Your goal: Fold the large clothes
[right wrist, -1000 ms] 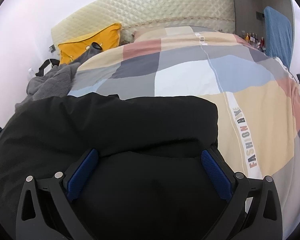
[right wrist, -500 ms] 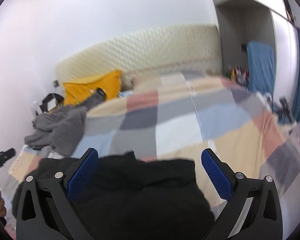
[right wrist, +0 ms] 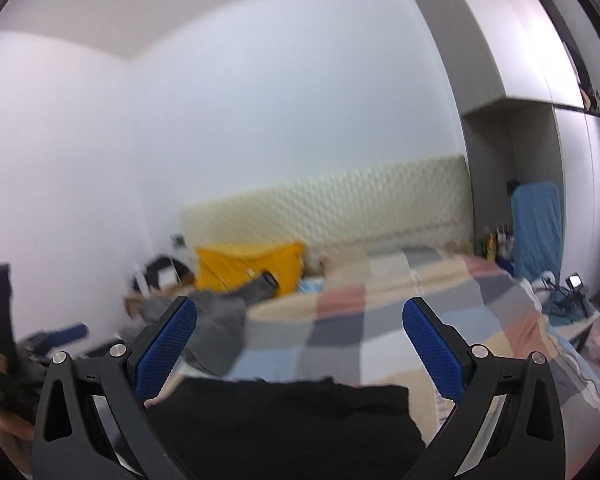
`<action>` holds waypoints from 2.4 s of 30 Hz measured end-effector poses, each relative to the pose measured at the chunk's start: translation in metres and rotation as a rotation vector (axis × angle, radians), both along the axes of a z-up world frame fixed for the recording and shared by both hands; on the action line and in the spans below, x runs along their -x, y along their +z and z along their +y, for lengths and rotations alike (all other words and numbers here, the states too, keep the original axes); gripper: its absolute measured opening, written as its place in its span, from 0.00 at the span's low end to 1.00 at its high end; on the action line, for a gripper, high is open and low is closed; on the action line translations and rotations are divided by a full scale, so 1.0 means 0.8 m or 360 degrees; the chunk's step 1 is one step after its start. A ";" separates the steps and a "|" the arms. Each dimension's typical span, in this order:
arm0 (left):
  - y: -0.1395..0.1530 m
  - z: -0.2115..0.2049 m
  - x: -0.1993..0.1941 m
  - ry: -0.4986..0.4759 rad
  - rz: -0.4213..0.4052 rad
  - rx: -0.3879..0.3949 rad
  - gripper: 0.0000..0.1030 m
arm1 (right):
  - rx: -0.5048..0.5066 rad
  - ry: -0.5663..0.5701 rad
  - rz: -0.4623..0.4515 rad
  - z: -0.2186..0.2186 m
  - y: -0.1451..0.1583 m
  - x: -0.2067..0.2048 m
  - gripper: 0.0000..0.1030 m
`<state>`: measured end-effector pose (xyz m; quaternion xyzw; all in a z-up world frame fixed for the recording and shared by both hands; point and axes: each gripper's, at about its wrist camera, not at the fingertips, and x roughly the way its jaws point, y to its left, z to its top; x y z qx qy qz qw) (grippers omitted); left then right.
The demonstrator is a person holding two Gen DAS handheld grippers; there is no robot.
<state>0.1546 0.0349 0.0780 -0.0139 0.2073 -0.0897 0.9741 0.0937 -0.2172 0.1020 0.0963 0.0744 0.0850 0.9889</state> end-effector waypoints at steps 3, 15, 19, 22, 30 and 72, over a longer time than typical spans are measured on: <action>0.024 -0.002 0.030 -0.0018 -0.0031 0.0000 1.00 | 0.0087 -0.0069 -0.0087 0.016 0.027 0.046 1.00; 0.062 0.009 0.164 -0.0012 -0.0210 -0.0059 1.00 | 0.0163 -0.0025 -0.0148 0.062 0.038 0.172 1.00; 0.054 0.019 0.188 0.0000 -0.0195 -0.0043 1.00 | 0.0126 0.0007 -0.0094 0.071 0.020 0.196 1.00; 0.043 0.026 0.201 0.0026 -0.0166 -0.0032 1.00 | 0.0116 -0.0010 -0.0080 0.078 0.010 0.213 1.00; 0.004 0.038 0.215 0.0048 -0.0036 -0.0016 1.00 | 0.0147 -0.0012 0.0075 0.087 -0.030 0.217 1.00; -0.101 0.043 0.185 0.0242 0.0292 -0.0048 1.00 | 0.0209 0.0036 0.0473 0.094 -0.141 0.168 1.00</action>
